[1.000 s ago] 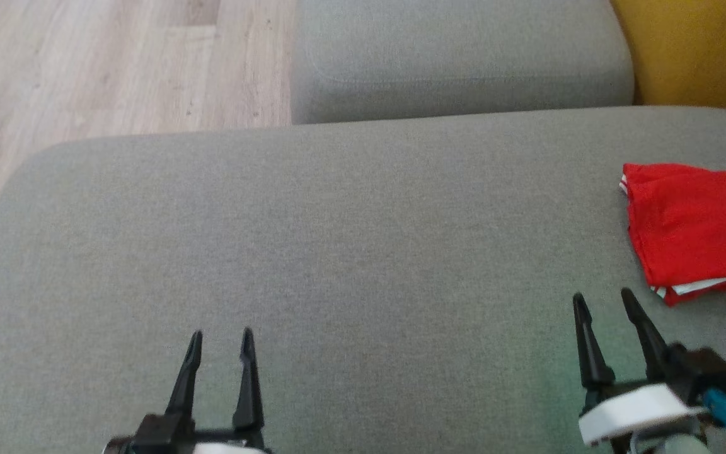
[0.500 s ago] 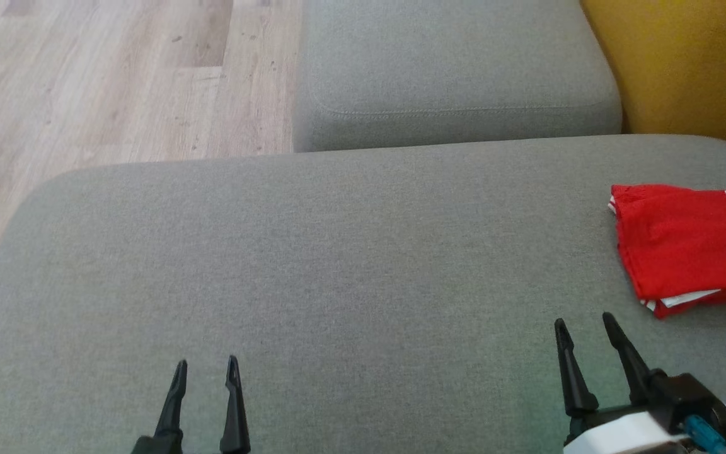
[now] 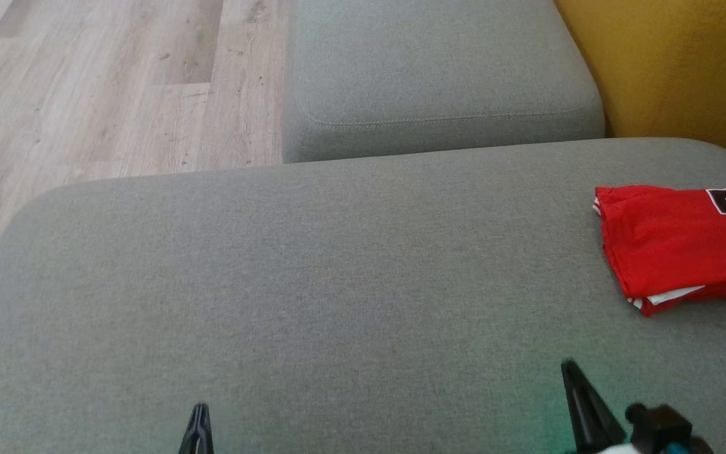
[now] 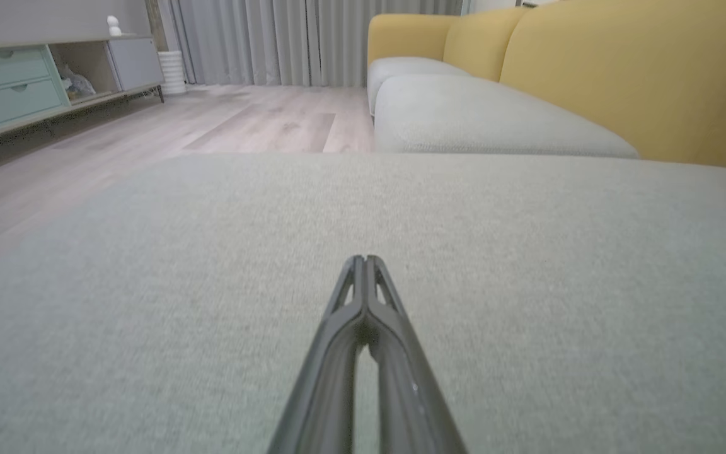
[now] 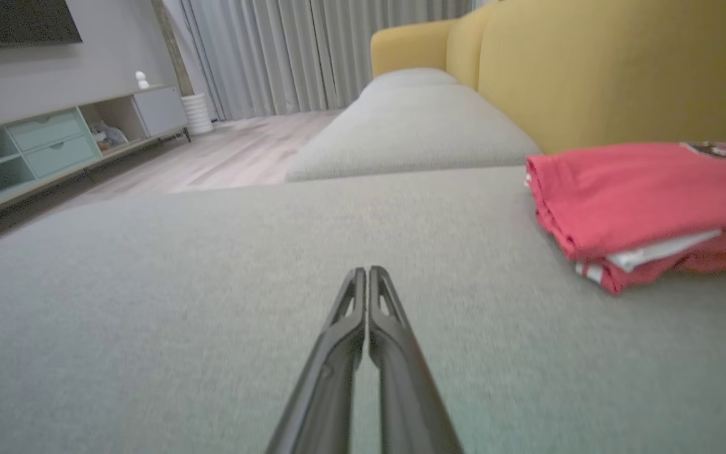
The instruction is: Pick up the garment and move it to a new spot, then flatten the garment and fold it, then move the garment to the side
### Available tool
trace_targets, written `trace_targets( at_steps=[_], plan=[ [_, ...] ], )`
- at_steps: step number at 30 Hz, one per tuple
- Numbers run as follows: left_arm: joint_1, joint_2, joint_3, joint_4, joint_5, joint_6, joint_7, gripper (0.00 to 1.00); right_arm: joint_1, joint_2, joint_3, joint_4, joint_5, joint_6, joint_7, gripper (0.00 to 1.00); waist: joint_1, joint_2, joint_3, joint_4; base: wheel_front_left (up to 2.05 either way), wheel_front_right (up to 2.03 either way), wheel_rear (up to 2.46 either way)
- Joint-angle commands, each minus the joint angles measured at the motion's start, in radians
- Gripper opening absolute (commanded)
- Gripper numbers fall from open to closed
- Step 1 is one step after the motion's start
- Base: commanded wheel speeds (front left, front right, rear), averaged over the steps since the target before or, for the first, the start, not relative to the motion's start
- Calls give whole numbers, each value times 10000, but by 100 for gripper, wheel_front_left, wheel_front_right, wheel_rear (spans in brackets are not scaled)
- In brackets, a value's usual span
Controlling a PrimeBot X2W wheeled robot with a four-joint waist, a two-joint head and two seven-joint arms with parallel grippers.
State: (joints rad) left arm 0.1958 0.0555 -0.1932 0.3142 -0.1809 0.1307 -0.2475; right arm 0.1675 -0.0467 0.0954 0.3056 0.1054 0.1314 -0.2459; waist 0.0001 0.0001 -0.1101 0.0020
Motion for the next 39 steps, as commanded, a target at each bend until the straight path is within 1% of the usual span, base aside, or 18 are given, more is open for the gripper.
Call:
trace_targets(
  at_steps=[1, 39],
  plan=[
    [-93, 0, 26, -135, -126, -23, 30, 0, -91, -2, -2, -167, 133, 0, 15, 0, 0, -1, 10, 1, 0, 0, 0],
    [-997, -10, 953, -300, -4466, -817, 1122, 0, -898, -189, -406, -309, 4903, -2, 922, 0, 0, -1, 354, -6, 0, 0, 0]
  ],
)
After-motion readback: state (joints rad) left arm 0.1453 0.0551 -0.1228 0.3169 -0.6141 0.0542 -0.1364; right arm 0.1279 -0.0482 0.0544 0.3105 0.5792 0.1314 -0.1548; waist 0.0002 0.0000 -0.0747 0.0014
